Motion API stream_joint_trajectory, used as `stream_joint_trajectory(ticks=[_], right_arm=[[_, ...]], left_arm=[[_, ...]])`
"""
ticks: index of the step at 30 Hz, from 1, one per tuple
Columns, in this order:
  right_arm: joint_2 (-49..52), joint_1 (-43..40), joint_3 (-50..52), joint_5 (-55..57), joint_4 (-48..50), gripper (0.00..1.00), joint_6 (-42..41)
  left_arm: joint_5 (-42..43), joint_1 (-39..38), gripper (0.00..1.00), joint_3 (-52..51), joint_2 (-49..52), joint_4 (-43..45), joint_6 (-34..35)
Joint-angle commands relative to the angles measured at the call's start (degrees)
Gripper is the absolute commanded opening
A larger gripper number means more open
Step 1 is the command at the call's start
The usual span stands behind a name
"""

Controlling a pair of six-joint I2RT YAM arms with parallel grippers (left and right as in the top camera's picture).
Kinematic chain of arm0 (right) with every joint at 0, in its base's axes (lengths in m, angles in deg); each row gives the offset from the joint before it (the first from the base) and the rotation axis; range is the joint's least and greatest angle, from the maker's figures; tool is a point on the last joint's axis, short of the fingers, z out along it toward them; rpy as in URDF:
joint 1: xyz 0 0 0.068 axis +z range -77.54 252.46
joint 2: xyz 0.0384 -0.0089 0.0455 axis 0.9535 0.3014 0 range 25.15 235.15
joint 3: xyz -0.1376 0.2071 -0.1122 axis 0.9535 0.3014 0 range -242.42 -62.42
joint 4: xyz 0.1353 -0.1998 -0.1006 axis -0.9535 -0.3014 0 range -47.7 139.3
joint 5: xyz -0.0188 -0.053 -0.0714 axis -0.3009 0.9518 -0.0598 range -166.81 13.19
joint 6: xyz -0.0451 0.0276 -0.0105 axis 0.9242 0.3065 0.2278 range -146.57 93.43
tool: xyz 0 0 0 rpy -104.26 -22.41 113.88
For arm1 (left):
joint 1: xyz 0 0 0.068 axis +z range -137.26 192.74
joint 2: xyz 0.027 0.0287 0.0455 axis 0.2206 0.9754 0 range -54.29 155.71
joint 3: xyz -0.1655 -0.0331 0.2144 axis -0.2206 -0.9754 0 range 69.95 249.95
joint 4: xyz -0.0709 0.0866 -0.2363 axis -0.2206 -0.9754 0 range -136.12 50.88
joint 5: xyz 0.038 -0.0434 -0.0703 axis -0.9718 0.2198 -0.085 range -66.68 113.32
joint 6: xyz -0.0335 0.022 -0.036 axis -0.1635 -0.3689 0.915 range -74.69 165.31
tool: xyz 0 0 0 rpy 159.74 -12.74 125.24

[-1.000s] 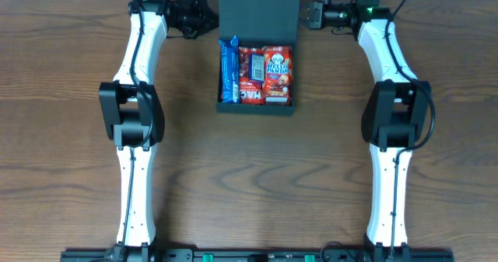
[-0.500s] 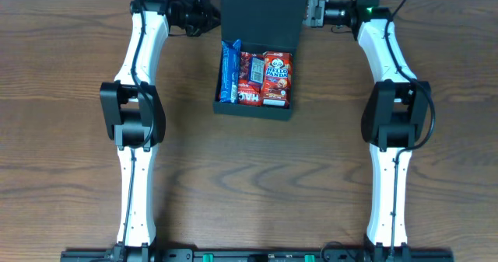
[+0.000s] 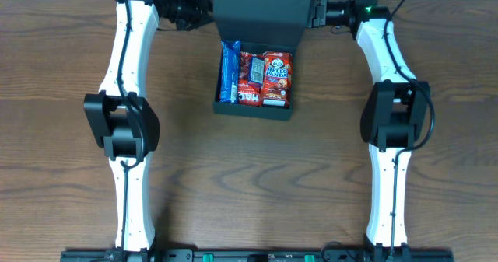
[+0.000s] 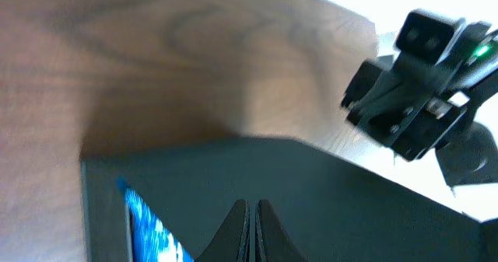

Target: Pack container

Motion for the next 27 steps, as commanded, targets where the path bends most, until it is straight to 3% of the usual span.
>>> stream_joint_trajectory(ticks=[1,6,12,20,27], right_arm=[[-4.4,1.6,-0.6,-4.2,-1.7,0.02,-1.6],[-4.5,2.3,-0.6,-5.3,-3.8,0.02,-1.6],[-5.3,1.0,-0.6,2.8,-3.8,0.02,-2.7],[-9.5,-0.7,-0.6,24.5,-6.6,0.02,-1.8],[-17.9,0.4,-0.6,55.5,-24.9,0.01,10.9]], left_arm=[[-4.1,-1.1,0.06,0.0,-1.9,-4.6,-6.1],[-10.6,-2.4,0.06,0.0,-2.0,-11.6,-9.0],[-12.0,-2.5,0.06,0.0,-2.1,-12.0,-9.0],[-18.1,-3.7,0.06,0.0,-2.1,-14.9,-11.1],[-24.0,-6.7,0.06,0.0,-2.1,-17.0,-16.3]])
